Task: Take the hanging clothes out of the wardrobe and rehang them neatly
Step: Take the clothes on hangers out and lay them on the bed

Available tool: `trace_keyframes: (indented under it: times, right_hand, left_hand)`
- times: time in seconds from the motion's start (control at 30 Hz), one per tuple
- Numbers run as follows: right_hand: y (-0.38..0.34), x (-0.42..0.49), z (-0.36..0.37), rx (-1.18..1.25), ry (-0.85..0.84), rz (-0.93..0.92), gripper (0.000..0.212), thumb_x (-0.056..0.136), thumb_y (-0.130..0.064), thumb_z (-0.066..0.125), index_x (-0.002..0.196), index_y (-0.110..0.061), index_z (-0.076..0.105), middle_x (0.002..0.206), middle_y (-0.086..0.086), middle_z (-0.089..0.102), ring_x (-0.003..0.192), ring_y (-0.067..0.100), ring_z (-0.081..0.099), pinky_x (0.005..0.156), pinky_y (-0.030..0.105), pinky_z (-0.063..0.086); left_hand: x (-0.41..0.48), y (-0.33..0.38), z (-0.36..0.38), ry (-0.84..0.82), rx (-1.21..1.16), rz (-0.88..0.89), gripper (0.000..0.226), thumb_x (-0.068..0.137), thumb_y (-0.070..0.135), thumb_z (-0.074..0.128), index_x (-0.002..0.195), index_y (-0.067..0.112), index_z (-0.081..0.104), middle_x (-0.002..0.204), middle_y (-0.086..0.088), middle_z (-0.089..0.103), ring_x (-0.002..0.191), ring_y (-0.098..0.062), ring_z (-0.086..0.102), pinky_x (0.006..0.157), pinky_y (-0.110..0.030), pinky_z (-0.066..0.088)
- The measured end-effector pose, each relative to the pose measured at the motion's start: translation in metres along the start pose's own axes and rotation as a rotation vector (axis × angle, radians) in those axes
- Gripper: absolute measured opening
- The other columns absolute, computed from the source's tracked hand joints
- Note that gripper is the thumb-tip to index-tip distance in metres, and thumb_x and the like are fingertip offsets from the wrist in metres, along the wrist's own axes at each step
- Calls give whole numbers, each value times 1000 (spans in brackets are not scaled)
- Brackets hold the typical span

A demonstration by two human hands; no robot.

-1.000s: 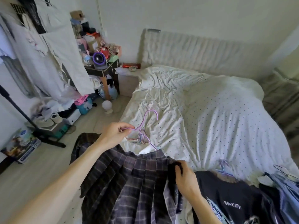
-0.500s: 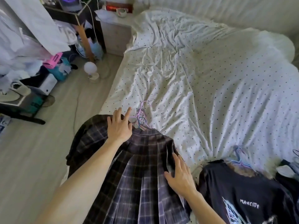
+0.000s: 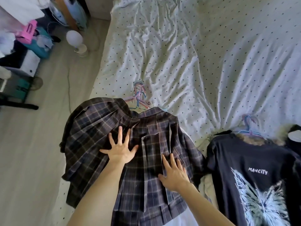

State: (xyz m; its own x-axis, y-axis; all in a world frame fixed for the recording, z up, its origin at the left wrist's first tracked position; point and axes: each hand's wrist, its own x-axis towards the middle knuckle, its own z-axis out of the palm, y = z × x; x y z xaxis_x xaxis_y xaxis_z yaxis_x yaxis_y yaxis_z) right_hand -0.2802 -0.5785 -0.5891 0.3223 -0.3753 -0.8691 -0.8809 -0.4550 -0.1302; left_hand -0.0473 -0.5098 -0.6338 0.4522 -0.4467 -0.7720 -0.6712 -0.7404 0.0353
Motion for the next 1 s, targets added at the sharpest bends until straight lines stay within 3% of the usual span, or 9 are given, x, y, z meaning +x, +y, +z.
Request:
trace_keyframes:
  times: [0.07,0.13,0.2,0.27,0.3,0.5,0.67,0.83,1.0]
  right_hand:
    - [5,-12,-5,28,7,-5,74,99,-53,38,159,-31,0,167,3,-6,153,30,-3,123,50,11]
    - [14,-28,-11,84,0,17,63,99,-48,38,156,-27,23,163,5,24,151,26,18,119,46,25]
    - [27,-53,-14,168,-16,53,50,96,-46,40,143,-28,44,143,6,52,128,29,51,101,42,47]
    - [46,-85,-16,196,19,39,44,97,-45,39,134,-26,54,130,4,62,112,28,62,89,39,54]
    - [57,-102,-16,184,49,24,44,99,-43,38,135,-23,55,129,3,63,113,28,61,91,38,53]
    - [143,-226,-4,413,430,54,35,100,-39,44,129,-28,60,124,1,66,115,24,61,95,37,49]
    - [245,-344,44,595,838,116,36,99,-38,52,133,-31,60,135,-15,60,127,7,52,104,17,36]
    - [341,-457,128,785,1178,368,32,96,-34,60,127,-34,64,135,-17,59,131,4,49,109,20,35]
    - [408,-551,231,884,1333,652,34,97,-35,59,131,-35,61,142,-14,52,140,9,40,115,24,28]
  left_hand:
    - [-7,5,-16,-70,54,-40,89,91,75,35,146,46,-29,151,8,-48,149,-43,-15,100,-80,26]
    - [-22,11,-29,-112,182,-73,88,96,64,40,153,37,-22,160,-1,-35,149,-46,9,104,-73,31]
    - [-46,21,-38,-115,322,-55,74,100,52,40,159,25,5,166,-13,1,141,-42,33,108,-62,37]
    - [-75,35,-36,-118,343,34,56,101,47,39,150,19,37,152,-11,38,133,-34,45,106,-50,42]
    - [-90,46,-32,-128,315,97,53,101,46,38,145,18,44,146,-8,45,130,-31,47,104,-47,43]
    - [-201,150,-5,-144,193,484,53,100,49,38,145,23,46,147,-4,48,130,-25,51,106,-39,44]
    - [-310,273,16,58,375,823,50,100,46,38,145,26,44,144,-4,50,132,-27,47,105,-43,42]
    - [-430,400,72,226,619,1175,50,100,41,39,146,24,43,146,-2,48,135,-25,42,111,-43,35]
    - [-544,497,160,248,629,1518,49,99,42,41,145,25,46,145,3,50,136,-19,42,113,-39,32]
